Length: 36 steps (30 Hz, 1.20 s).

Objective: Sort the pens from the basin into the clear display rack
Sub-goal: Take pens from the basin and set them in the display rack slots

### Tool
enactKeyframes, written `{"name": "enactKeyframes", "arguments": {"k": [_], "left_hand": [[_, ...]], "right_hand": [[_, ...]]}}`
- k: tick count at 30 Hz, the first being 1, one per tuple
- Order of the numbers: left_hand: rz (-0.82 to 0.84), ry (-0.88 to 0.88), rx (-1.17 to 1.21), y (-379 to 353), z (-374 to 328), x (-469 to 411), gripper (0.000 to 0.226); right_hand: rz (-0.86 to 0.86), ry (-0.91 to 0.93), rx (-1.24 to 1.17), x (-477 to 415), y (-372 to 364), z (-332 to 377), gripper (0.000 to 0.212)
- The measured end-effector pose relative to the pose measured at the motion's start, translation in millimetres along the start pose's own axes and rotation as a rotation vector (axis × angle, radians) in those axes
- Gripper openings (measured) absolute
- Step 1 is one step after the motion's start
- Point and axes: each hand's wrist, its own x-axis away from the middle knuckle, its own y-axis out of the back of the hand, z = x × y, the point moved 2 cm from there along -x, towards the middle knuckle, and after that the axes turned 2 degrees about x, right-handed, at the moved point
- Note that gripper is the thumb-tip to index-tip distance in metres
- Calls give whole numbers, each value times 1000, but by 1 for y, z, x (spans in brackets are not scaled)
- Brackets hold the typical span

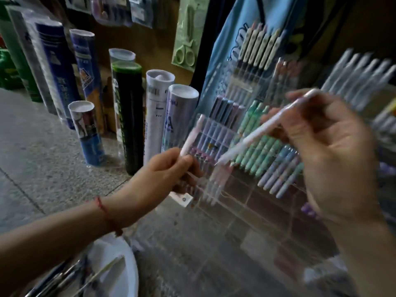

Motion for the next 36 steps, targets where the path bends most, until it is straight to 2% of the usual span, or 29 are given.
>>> {"name": "enactKeyframes", "arguments": {"k": [2, 3, 5, 10, 17, 22, 27, 30, 36], "left_hand": [[-50, -125, -53, -9, -6, -14, 25], [-47, -162, -58, -14, -4, -20, 23], [-25, -182, -47, -22, 4, -29, 20], [-4, -145, -103, -26, 20, -40, 21], [0, -145, -78, -26, 21, -42, 25], [21, -161, -76, -24, 21, -43, 27], [15, -169, -87, -26, 21, -42, 32], [8, -200, -101, -26, 24, -43, 32], [19, -223, -71, -27, 29, -44, 31]], "right_hand": [[-48, 183, 271, -3, 12, 3, 15], [-25, 203, 414, 0, 11, -4, 16], [48, 121, 561, 11, 1, -31, 18], [39, -58, 409, 22, -16, -71, 27], [135, -232, 421, 29, -17, -91, 23], [117, -328, 418, 28, -16, -96, 24], [30, -429, 185, 24, -11, -90, 18], [30, -427, 148, 22, -8, -81, 9], [63, -281, 347, 28, -15, -80, 14]]}}
